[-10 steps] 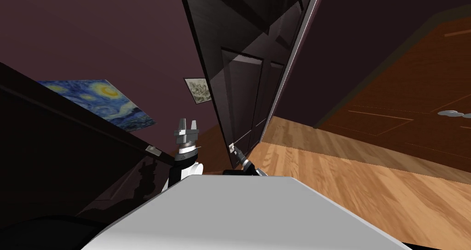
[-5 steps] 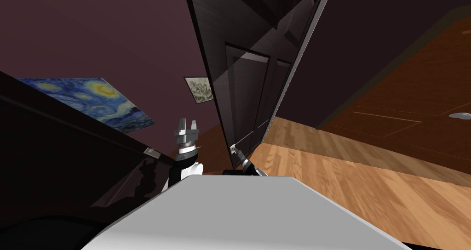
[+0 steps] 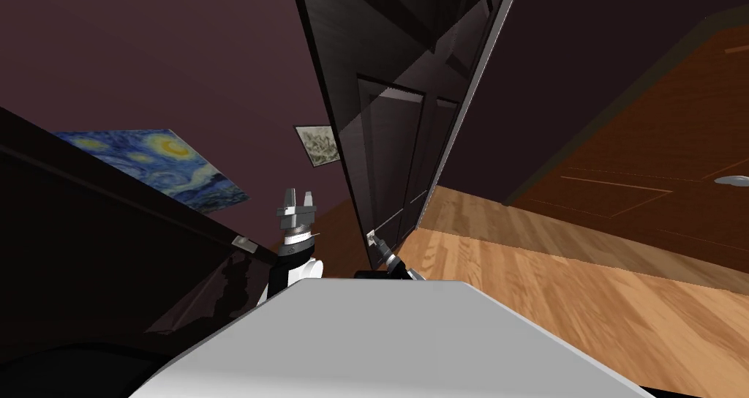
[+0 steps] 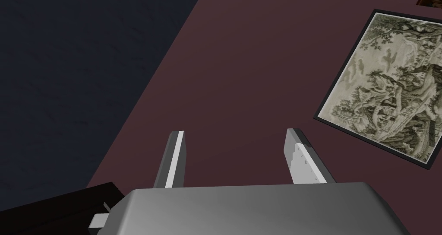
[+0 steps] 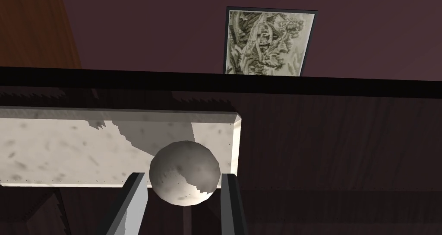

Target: Push the door open

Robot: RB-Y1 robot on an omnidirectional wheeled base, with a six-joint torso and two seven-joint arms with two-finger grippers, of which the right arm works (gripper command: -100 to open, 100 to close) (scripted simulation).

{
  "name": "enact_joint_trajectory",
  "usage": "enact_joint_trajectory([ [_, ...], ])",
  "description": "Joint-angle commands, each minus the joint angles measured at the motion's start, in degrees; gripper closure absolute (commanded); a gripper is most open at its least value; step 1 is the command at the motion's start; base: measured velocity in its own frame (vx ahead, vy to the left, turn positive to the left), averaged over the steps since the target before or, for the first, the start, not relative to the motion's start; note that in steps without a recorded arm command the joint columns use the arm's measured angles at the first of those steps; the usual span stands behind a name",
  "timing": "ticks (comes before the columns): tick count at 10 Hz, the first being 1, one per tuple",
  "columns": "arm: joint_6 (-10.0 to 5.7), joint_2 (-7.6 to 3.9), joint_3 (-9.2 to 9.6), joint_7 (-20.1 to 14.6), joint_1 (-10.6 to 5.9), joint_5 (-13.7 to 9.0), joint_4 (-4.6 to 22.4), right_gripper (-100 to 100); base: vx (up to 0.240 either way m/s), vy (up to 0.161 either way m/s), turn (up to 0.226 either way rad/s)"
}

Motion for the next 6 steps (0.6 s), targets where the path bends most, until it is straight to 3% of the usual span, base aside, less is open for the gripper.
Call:
enact_joint_trajectory([
  [1, 0.14, -0.17, -0.97, 0.2, -0.36, -0.3, 0.0, 100, 0.084, 0.14, -0.055],
  [6, 0.14, -0.22, -4.5, 1.1, -0.98, -1.2, 1.0, 100, 0.113, 0.157, -0.034],
])
